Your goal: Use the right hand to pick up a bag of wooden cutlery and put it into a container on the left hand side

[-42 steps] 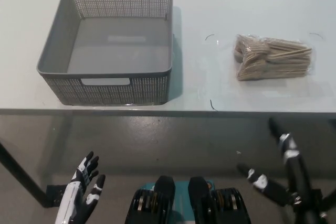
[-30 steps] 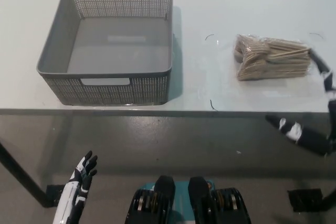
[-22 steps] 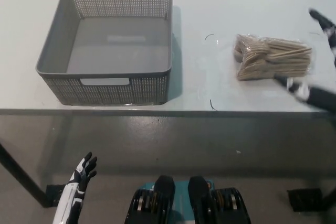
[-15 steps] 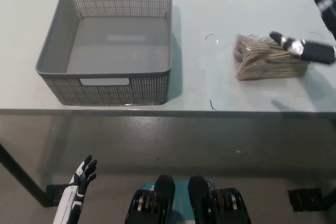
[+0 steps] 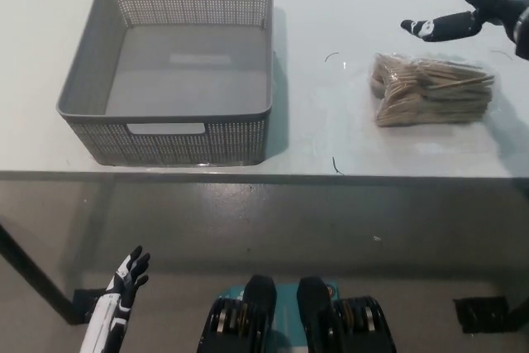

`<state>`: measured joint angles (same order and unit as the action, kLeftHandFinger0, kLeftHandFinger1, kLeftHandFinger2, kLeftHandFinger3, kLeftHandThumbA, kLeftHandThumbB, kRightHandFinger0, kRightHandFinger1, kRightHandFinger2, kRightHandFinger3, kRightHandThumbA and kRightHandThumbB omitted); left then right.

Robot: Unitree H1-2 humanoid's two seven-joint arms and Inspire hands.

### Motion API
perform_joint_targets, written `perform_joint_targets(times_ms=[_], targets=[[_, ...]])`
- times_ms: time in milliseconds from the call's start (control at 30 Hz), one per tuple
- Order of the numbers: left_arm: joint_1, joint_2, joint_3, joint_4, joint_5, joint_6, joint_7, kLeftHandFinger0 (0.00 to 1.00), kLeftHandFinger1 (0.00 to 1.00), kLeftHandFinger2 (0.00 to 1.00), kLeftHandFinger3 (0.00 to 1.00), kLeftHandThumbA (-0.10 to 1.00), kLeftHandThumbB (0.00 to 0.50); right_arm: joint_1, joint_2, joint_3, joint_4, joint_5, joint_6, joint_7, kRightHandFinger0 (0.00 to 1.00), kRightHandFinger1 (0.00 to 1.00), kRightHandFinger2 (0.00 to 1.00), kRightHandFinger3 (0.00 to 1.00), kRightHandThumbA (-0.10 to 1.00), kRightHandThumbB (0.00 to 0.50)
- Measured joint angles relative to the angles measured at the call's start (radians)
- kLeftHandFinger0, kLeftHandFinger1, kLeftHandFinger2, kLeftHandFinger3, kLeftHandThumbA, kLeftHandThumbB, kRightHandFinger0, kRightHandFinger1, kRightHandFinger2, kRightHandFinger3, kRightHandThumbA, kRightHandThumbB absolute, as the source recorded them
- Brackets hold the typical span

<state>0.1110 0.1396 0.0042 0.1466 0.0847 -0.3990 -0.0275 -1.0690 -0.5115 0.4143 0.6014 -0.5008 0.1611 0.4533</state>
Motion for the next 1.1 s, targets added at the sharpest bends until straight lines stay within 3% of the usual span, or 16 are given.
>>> perform_joint_targets(times_ms=[433, 900, 1100], targets=[[-0.018, 0.011, -0.004, 0.019, 0.035, -0.007, -0.002, 1.00, 1.00, 1.00, 1.00, 0.94, 0.190, -0.048, 0.014, 0.103, 0.253, -0.022, -0.050, 0.074, 1.00, 1.00, 1.00, 1.00, 0.68, 0.500], [-0.020, 0.014, -0.011, 0.035, 0.056, -0.019, -0.005, 1.00, 1.00, 1.00, 1.00, 0.90, 0.196, -0.054, 0.014, 0.129, 0.259, -0.038, -0.060, 0.139, 1.00, 1.00, 1.00, 1.00, 0.68, 0.500], [-0.024, 0.019, -0.016, 0.037, 0.061, -0.021, -0.007, 1.00, 1.00, 1.00, 1.00, 0.88, 0.177, -0.054, 0.014, 0.139, 0.275, -0.042, -0.069, 0.152, 1.00, 1.00, 1.00, 1.00, 0.68, 0.500]])
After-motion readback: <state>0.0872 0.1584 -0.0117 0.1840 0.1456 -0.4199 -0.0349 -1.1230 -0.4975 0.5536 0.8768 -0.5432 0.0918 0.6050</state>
